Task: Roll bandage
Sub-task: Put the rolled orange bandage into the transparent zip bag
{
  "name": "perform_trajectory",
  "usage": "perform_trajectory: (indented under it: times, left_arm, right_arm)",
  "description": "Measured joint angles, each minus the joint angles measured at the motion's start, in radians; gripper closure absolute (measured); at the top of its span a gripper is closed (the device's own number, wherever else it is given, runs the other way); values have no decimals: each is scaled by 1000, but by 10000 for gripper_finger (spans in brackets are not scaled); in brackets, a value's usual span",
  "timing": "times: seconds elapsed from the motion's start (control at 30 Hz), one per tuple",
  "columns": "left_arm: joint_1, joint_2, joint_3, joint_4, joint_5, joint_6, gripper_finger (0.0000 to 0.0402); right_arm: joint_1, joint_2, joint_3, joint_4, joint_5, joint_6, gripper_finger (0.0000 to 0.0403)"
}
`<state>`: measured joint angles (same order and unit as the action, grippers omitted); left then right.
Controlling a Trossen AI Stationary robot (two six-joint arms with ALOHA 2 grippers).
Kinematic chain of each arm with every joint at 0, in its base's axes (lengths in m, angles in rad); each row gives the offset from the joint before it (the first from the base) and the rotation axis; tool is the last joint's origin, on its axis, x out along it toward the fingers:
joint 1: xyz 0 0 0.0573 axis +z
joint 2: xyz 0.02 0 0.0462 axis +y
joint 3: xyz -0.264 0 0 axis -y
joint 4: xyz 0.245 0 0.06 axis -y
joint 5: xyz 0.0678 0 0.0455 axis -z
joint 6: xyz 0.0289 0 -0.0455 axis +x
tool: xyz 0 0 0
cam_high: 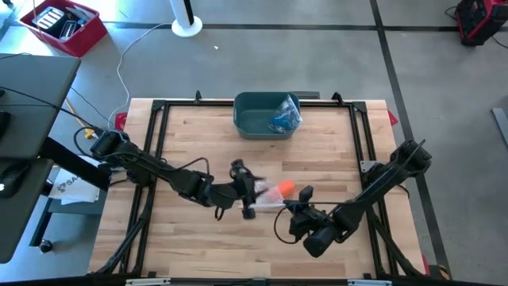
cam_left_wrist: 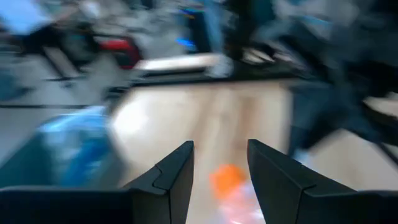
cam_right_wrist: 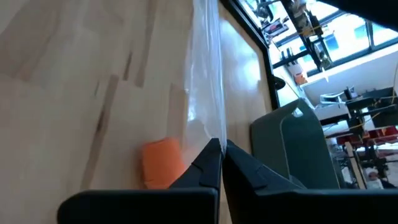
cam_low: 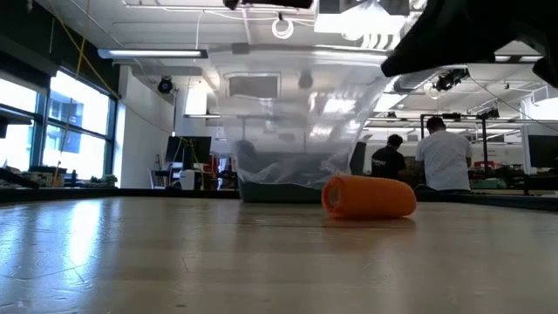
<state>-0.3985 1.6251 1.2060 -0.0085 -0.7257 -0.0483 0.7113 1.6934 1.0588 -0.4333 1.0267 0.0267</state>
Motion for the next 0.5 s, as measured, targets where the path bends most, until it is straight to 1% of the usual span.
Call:
perform_trajectory:
  times: [0.1, 0.17, 0.33, 0.5]
  left_arm:
    - [-8, 31, 0, -17, 150, -14, 257]
    - [-12, 51, 0, -32, 211, -29, 257]
    - [-27, 104, -1, -38, 248, -34, 257]
    - [-34, 126, -1, -25, 254, -28, 257]
  right_arm:
    - [0, 25, 0, 9, -5, 2, 403]
    - [0, 24, 0, 11, -16, 26, 403]
    - [1, 14, 0, 17, -36, 63, 403]
    - [4, 13, 0, 25, -51, 63, 403]
